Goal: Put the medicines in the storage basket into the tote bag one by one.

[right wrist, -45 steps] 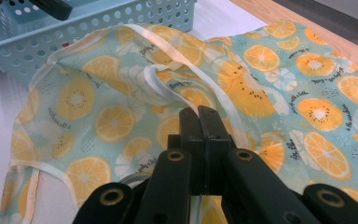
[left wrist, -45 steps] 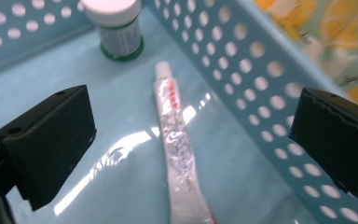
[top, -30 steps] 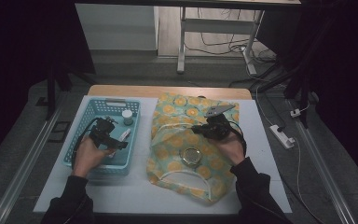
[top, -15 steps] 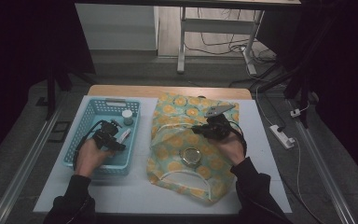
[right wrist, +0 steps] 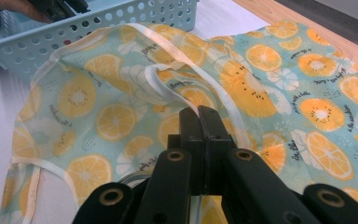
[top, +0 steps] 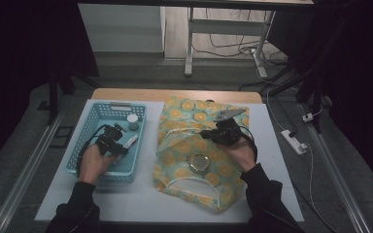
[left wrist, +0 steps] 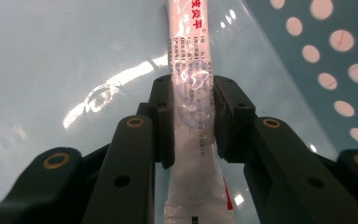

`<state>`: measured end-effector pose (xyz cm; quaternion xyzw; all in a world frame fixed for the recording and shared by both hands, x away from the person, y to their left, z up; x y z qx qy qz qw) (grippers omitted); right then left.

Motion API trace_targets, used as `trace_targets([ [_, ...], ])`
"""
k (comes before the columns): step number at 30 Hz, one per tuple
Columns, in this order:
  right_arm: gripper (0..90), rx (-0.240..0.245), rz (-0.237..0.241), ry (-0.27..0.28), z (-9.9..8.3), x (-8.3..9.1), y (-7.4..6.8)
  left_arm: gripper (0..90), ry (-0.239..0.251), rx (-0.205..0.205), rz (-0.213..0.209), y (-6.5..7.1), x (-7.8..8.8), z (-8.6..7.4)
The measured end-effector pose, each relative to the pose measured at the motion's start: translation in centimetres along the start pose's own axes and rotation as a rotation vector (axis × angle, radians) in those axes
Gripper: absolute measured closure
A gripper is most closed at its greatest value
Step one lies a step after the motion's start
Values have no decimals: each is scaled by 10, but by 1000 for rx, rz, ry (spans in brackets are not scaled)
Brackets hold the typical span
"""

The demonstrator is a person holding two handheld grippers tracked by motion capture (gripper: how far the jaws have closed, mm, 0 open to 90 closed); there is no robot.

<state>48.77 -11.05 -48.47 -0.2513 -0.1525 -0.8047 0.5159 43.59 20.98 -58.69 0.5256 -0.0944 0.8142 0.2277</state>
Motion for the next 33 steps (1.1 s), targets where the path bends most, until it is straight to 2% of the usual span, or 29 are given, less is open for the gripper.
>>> trace_targets([
  [2,900,-3,-2,2,0,0,0,712,7,-1,7,0,1,1],
  [11,900,-4,-2,4,0,1,0,714,112,16,29,-2,14,8],
  [25,900,0,-3,8,0,1,0,714,209,21,4,0,32,13],
  [33,900,0,-2,7,0,1,-1,714,274,26,-12,3,51,16],
])
Point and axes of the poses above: each handheld gripper's, and its own axes: x roughly backward along the jaws, z roughly out of its top, y roughly to its right, the point moved 8 cm from there along -x, roughly forward along the jaws, and after that the axes turned 5 degrees about y, right-handed, at the moved point
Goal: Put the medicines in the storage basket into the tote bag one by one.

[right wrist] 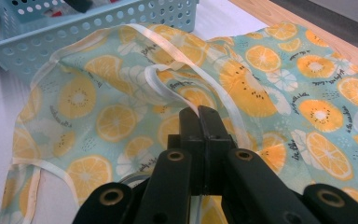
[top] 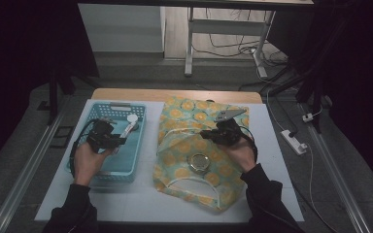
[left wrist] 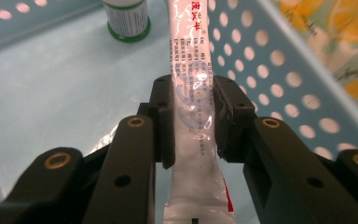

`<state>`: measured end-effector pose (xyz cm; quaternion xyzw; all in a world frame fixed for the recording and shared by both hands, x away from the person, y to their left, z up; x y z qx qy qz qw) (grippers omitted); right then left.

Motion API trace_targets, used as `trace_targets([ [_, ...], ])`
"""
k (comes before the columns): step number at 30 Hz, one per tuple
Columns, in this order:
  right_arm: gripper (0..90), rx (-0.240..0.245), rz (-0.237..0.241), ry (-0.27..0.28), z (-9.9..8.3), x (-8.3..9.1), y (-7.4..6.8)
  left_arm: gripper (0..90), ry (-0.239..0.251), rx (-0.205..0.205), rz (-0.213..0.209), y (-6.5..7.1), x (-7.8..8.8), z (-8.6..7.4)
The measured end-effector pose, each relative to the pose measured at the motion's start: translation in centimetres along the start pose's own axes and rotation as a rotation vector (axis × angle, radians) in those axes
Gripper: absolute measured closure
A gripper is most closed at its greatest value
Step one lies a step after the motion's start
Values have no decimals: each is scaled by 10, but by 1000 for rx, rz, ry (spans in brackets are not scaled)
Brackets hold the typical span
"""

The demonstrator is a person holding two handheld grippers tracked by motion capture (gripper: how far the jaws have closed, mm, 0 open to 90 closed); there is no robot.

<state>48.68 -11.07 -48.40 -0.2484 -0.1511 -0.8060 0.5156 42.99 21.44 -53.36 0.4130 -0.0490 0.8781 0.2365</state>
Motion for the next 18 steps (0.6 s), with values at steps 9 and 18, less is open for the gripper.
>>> trace_targets([
  [9,900,3,-2,3,1,1,-1,714,42,-51,-5,19,18,13],
  [18,900,0,-4,7,1,2,-1,714,60,-72,-84,42,24,20],
])
Point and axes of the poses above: each handheld gripper's, and its own axes: x roughly backward along the jaws, z roughly out of its top, y roughly to its right, the point moved 8 cm from there along -x, roughly forward along the jaws, and after that the axes turned 5 degrees about y, right-handed, at the moved point
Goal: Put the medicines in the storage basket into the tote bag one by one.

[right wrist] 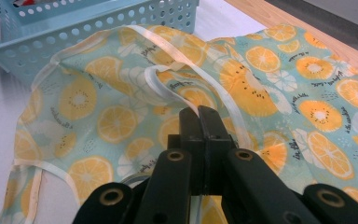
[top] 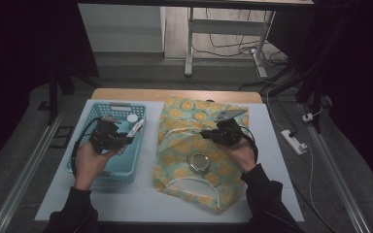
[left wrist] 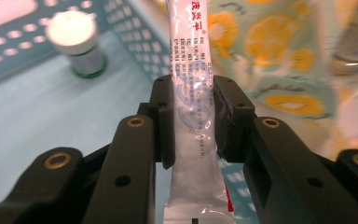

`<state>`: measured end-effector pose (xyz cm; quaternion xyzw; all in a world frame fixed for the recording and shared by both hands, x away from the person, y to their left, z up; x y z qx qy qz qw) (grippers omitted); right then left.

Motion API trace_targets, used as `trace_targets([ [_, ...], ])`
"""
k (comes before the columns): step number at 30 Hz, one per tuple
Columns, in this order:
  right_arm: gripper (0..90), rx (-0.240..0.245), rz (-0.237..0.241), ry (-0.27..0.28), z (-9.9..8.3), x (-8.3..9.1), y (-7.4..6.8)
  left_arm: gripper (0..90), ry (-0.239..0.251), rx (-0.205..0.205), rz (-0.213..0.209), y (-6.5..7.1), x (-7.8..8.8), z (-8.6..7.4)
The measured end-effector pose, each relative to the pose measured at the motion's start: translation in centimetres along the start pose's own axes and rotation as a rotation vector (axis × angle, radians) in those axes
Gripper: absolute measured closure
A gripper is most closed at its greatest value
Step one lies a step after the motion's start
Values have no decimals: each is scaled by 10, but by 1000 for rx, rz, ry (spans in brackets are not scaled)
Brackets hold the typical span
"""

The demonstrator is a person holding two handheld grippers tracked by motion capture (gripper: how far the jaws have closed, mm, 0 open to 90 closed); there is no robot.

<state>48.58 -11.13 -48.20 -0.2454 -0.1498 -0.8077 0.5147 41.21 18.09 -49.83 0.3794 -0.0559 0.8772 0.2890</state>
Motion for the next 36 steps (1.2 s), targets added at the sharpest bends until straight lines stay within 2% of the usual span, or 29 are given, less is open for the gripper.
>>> trace_targets([
  [7,900,-6,-7,4,0,1,1,714,15,-27,-56,20,2,6],
  [10,900,-5,-9,4,0,1,2,714,28,-30,-119,32,1,9],
  [15,900,-5,-13,5,1,1,2,714,24,-62,-158,48,-2,11],
  [25,900,-10,-14,2,-1,1,4,713,-7,-133,-223,83,-15,14],
  [29,900,-8,-15,5,0,1,3,714,-19,-138,-246,93,-23,14],
  [36,900,-6,-14,5,1,0,2,714,-38,-156,-260,108,-37,15],
])
Point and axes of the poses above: each handheld gripper's, and its own axes: x roughly backward along the jaws, z roughly out of its top, y roughly to its right, the point moved 8 cm from there along -x, roughly forward along the jaws, and after that the axes turned 5 degrees about y, right-handed, at the moved point
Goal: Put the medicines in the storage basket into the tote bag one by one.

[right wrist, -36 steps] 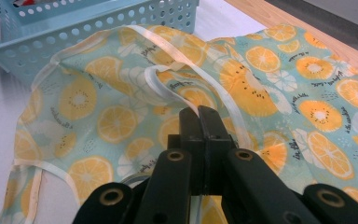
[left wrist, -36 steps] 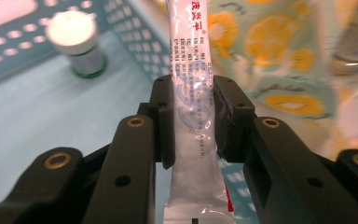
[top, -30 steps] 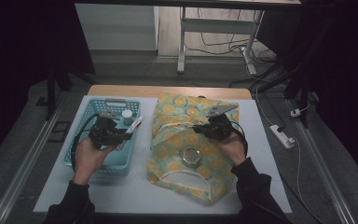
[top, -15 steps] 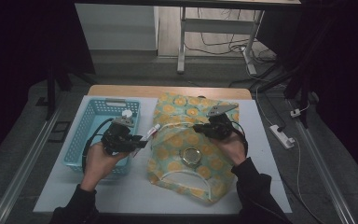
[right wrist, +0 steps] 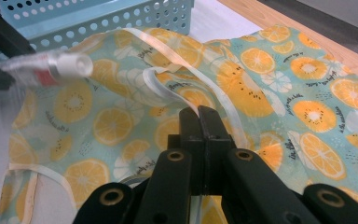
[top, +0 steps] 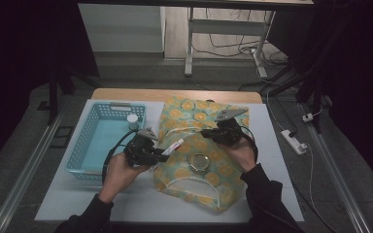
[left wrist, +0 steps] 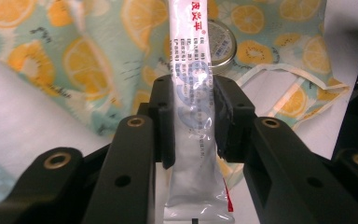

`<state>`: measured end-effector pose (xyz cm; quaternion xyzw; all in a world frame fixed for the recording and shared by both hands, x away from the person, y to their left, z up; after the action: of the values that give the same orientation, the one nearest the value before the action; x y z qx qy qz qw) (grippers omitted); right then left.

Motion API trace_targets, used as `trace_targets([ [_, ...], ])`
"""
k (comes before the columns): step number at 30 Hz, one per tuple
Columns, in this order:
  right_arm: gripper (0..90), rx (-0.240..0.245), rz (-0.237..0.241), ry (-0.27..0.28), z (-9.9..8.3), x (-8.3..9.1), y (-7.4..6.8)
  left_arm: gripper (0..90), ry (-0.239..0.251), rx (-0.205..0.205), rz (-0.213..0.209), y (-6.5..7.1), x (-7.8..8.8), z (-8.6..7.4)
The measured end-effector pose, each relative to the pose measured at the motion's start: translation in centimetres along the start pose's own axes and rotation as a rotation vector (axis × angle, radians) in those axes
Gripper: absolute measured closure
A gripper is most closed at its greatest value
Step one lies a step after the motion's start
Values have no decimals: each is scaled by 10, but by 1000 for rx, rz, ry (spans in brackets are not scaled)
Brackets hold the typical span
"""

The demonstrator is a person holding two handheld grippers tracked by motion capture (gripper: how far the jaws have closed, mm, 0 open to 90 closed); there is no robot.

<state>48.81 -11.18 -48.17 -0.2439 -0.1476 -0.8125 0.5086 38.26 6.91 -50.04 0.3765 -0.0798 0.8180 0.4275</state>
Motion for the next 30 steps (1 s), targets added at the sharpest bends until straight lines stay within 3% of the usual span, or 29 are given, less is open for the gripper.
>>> trace_targets([
  [19,900,4,-1,9,3,0,-3,713,-28,-31,7,10,-42,17],
  [30,900,0,-2,16,4,0,-4,713,-54,-16,58,-2,-70,24],
])
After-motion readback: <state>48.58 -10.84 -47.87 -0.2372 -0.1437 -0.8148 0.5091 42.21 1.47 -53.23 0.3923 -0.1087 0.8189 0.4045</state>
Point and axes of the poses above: each handheld gripper's, and its own axes: x roughly backward along the jaws, z roughly out of its top, y roughly to its right, the point moved 8 cm from there along -x, roughly forward along the jaws, and after that the axes turned 5 degrees about y, right-handed, at the moved point
